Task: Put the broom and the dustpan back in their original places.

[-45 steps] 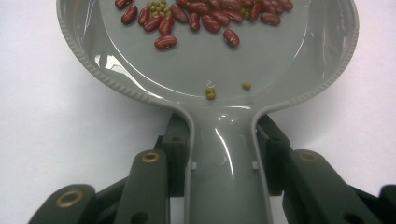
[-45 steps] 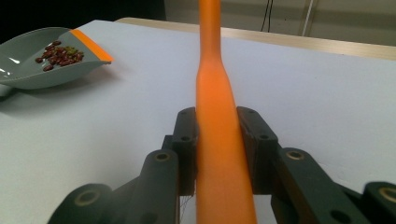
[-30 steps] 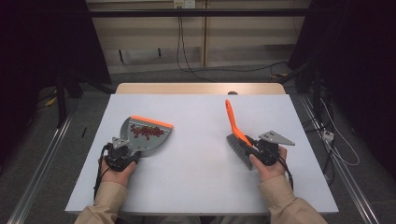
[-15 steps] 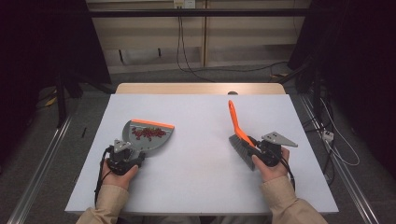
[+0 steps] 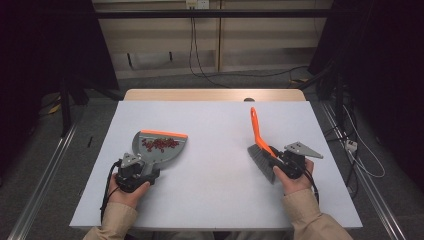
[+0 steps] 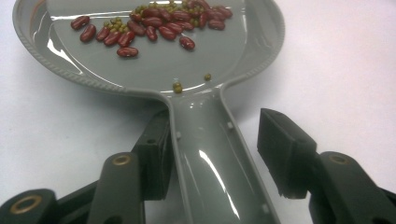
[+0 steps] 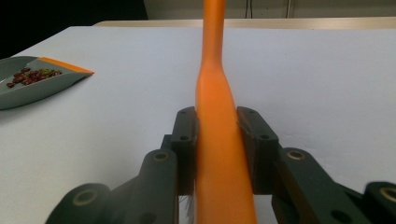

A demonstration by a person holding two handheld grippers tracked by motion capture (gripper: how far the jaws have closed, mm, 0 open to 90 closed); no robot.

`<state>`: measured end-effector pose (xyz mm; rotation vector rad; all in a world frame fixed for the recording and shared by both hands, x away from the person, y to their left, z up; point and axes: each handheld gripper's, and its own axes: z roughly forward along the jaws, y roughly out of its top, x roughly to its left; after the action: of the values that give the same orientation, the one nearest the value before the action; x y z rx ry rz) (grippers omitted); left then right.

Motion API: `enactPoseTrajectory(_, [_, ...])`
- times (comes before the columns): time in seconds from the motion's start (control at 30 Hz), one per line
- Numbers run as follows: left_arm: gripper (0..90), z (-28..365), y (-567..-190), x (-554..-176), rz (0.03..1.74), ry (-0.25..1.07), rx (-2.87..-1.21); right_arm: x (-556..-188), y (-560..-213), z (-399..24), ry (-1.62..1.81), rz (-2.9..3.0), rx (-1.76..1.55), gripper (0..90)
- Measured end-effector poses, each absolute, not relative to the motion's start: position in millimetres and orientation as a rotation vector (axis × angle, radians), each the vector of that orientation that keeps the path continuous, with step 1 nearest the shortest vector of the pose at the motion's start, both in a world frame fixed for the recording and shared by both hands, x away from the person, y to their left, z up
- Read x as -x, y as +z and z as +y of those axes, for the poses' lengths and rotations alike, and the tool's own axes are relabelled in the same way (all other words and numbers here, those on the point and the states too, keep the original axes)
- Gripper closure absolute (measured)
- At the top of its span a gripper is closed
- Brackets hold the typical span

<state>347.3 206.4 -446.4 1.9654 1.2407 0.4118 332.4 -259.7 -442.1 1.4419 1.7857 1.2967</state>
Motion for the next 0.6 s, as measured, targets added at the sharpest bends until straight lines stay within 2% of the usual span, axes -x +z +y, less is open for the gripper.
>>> enactPoseTrajectory(0.1, [41.4,208.5,-443.7,-347.1,1.228,0.418,-1.945,-330.6,-443.1,-263.8,1.286,1.772,-1.44,68.9])
enactPoseTrajectory(0.17, [33.8,209.0,-442.3,-346.8,1.223,0.416,-1.932,-330.3,-444.5,-267.6,1.279,1.771,-1.452,68.0])
enactPoseTrajectory(0.23, [30.4,208.9,-441.6,-346.2,1.201,0.415,-1.938,-329.6,-445.5,-271.0,1.267,1.77,-1.46,67.7])
enactPoseTrajectory(0.47, [20.5,210.8,-436.0,-344.8,1.159,0.446,-1.903,-325.2,-446.2,-276.5,1.264,1.773,-1.47,67.2])
enactPoseTrajectory(0.6, [17.7,212.0,-432.7,-345.2,1.129,0.451,-1.887,-324.0,-446.6,-277.7,1.267,1.772,-1.466,67.1])
